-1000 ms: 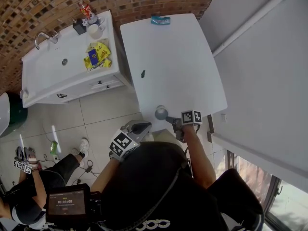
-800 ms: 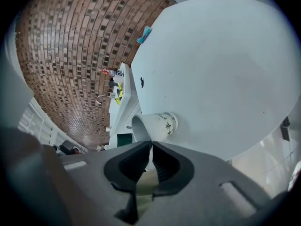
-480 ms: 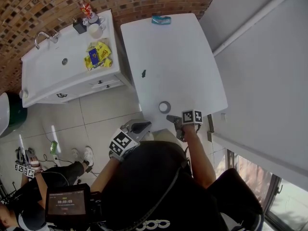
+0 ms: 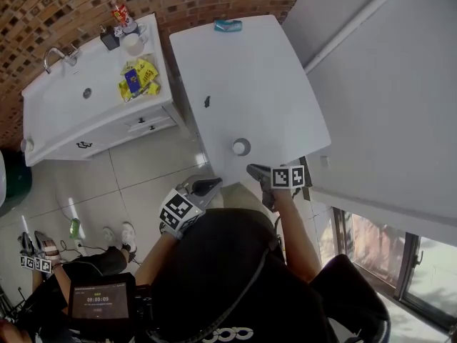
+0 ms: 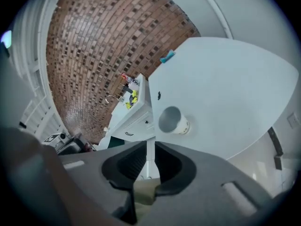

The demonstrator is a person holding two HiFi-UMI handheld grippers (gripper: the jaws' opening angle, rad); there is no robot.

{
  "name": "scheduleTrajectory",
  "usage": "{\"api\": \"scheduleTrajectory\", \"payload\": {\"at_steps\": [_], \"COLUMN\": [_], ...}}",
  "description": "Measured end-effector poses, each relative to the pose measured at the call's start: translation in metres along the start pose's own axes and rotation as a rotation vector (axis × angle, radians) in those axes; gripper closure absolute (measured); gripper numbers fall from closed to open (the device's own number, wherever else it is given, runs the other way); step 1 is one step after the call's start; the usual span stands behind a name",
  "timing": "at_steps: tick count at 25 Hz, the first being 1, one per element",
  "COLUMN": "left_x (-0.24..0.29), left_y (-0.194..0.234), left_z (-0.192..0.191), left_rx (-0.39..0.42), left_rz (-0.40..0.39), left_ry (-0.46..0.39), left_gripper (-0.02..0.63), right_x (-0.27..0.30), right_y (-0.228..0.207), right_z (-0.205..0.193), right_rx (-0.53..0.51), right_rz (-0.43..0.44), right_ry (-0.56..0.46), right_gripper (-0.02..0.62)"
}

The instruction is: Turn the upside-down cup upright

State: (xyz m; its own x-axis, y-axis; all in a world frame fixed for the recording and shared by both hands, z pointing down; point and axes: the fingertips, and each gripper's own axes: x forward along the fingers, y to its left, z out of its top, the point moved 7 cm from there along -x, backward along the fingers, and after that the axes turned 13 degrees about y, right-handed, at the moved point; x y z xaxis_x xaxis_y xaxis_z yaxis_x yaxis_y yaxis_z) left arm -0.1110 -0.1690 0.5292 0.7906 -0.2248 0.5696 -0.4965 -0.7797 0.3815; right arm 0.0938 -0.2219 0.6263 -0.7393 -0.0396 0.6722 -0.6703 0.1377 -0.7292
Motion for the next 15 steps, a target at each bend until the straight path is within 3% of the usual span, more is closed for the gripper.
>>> {"api": "scheduleTrajectory", "payload": {"at_steps": [3, 5, 9, 15], "left_x": [-0.004, -0.009, -0.025, -0.026], "left_y": [-0.008, -0.012, -0.025, -0.073], "left_z": [-0.013, -0.022, -0.039, -0.055], "left_rx": [0.005, 0.001, -0.027, -0.057], "left_rz": [-0.022, -0.022, 0.028, 0.097], "left_ry": [-0.001, -0.003, -0.022, -0.053], "left_gripper": [0.591, 0.591, 0.591, 0.591], "right_x": [-0.011, -0.016, -0.011, -0.021], "right_y": [0.028, 0.043, 0.065, 0.086], "right_z": [-0.014, -0.024, -0.049, -0.092], "right_rx": [-0.128, -0.222, -0.404, -0.606], "right_rz": [-0.005, -0.022, -0.041, 0.01], "right_ry": [-0.063, -0.095, -0.066, -0.028], "right_gripper": [0.601, 0.603, 0.603, 0.603]}}
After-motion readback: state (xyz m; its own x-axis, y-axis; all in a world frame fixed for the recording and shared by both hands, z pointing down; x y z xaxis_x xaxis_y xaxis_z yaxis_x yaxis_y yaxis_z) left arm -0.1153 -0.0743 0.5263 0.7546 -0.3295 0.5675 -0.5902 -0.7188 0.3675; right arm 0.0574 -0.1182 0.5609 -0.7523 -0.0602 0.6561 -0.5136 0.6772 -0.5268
